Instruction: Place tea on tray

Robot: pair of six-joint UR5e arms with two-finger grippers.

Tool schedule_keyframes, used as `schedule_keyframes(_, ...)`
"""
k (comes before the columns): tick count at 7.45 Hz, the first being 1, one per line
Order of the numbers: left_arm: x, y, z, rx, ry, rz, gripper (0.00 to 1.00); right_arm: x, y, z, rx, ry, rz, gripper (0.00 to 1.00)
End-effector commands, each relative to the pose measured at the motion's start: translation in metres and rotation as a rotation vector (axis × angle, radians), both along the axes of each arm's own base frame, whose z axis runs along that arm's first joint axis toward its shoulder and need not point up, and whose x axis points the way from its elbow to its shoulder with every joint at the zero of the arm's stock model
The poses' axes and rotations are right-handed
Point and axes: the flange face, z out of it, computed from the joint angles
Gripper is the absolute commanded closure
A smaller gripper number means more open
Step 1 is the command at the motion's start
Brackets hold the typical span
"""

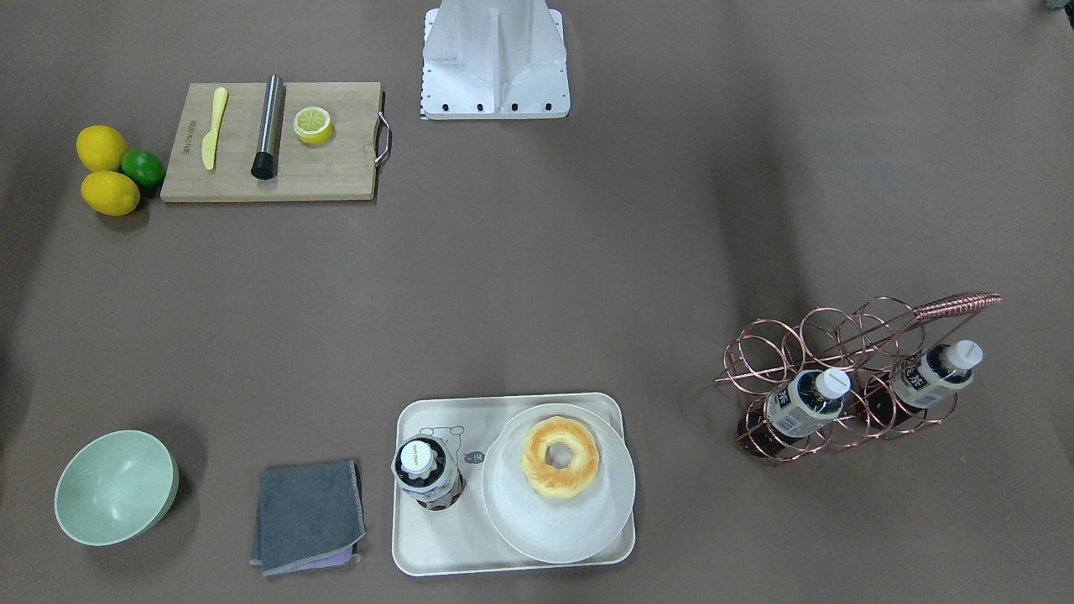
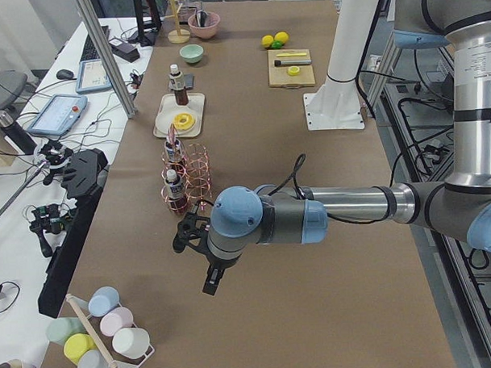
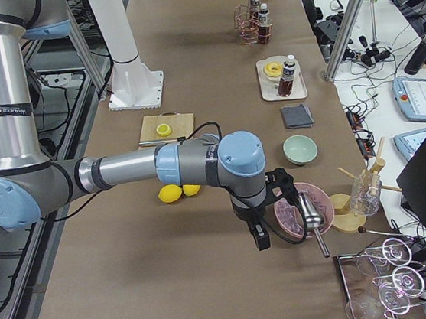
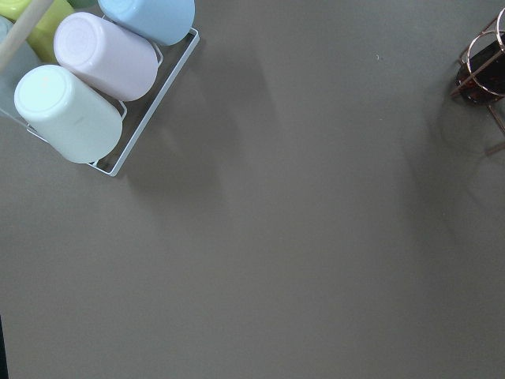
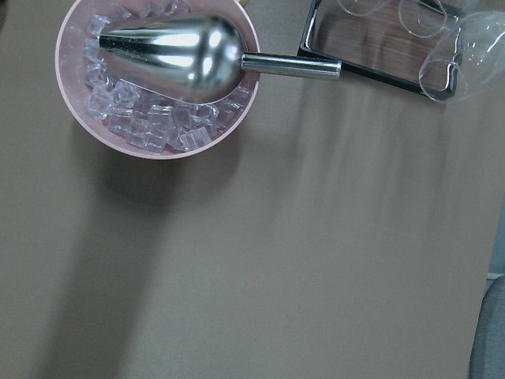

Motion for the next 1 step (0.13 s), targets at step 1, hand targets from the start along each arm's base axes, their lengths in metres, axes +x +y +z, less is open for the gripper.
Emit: schedule_keyframes(1, -0.0019, -0.0068, -0.0077, 0.011, -0.007, -0.003, 0.03, -0.0014, -0.0006, 0.0009, -0.001, 0.000, -0.004, 0.00)
